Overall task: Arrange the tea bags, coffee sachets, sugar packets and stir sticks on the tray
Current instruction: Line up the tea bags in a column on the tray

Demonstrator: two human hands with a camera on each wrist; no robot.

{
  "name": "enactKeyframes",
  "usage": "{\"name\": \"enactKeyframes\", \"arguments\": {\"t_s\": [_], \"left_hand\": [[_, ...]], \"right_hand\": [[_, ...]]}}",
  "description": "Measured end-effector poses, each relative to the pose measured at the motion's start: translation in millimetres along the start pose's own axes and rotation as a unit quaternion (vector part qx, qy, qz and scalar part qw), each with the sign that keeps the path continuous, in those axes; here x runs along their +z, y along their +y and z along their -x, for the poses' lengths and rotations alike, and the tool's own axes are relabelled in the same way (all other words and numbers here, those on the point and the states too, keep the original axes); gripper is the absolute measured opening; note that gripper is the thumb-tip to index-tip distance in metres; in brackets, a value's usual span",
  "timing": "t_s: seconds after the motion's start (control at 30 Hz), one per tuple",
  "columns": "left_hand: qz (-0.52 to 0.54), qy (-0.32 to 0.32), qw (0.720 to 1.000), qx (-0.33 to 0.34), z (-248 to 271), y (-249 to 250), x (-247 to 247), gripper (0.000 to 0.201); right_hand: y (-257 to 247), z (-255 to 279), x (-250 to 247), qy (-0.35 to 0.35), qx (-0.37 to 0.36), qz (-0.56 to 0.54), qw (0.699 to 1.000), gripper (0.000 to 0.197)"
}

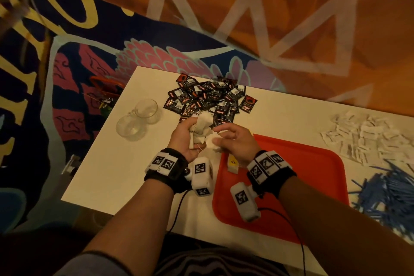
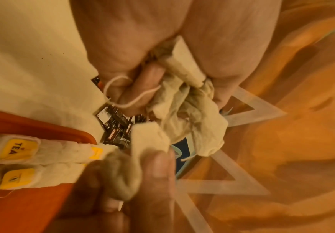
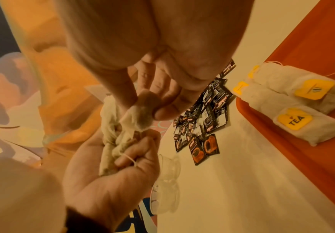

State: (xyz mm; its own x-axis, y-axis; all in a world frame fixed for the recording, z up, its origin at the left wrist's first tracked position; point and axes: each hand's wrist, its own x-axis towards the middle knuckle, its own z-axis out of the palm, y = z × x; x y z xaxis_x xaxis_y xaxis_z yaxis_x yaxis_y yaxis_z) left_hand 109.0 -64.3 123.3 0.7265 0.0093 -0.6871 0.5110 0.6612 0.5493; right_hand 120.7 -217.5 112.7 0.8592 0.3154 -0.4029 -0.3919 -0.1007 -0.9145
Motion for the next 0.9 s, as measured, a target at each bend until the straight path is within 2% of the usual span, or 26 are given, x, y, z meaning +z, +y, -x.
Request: {"name": "enactKeyframes", "arguments": {"t_s": [0.13, 0.3, 0.4, 0.57, 0.73, 0.83, 0.9], "left_hand": [[-0.018, 0.004, 1.0, -0.013, -0.5, -9.5, -17.8, 0.015], [0.015, -0.062, 0.996, -0.067, 5.3, -17.6, -56.8, 0.05], [0.055, -0.059, 0.994, -0.075, 12.4, -18.7, -86.7, 0.059], [0.105, -0.009, 0.993, -0.051, 32.1, -18.8, -135.5, 0.041], [0.16, 0.06, 0.984, -0.046, 43.5, -25.4, -192.0, 0.02], [0.185, 0.101, 0.976, -0.048, 50.9, -30.4, -219.3, 0.006], [0.201, 0.122, 0.971, -0.046, 54.8, -36.0, -234.8, 0.006]], "right_hand": [[-2.4, -0.6, 7.4, 0.003, -0.045, 0.017, 0.999, 0.022], [3.6, -7.3, 42.5, -0.017, -0.09, 0.132, 0.987, 0.023], [16.4, -11.1, 74.4, -0.026, -0.11, 0.218, 0.969, 0.026], [39.0, -14.0, 129.0, -0.078, -0.153, 0.322, 0.931, 0.033], [53.8, -10.1, 162.3, -0.194, -0.093, 0.233, 0.948, 0.037], [69.7, -20.0, 166.9, -0.156, -0.076, 0.232, 0.957, 0.024], [84.8, -32.5, 164.6, -0.119, -0.044, 0.294, 0.947, 0.015]]}}
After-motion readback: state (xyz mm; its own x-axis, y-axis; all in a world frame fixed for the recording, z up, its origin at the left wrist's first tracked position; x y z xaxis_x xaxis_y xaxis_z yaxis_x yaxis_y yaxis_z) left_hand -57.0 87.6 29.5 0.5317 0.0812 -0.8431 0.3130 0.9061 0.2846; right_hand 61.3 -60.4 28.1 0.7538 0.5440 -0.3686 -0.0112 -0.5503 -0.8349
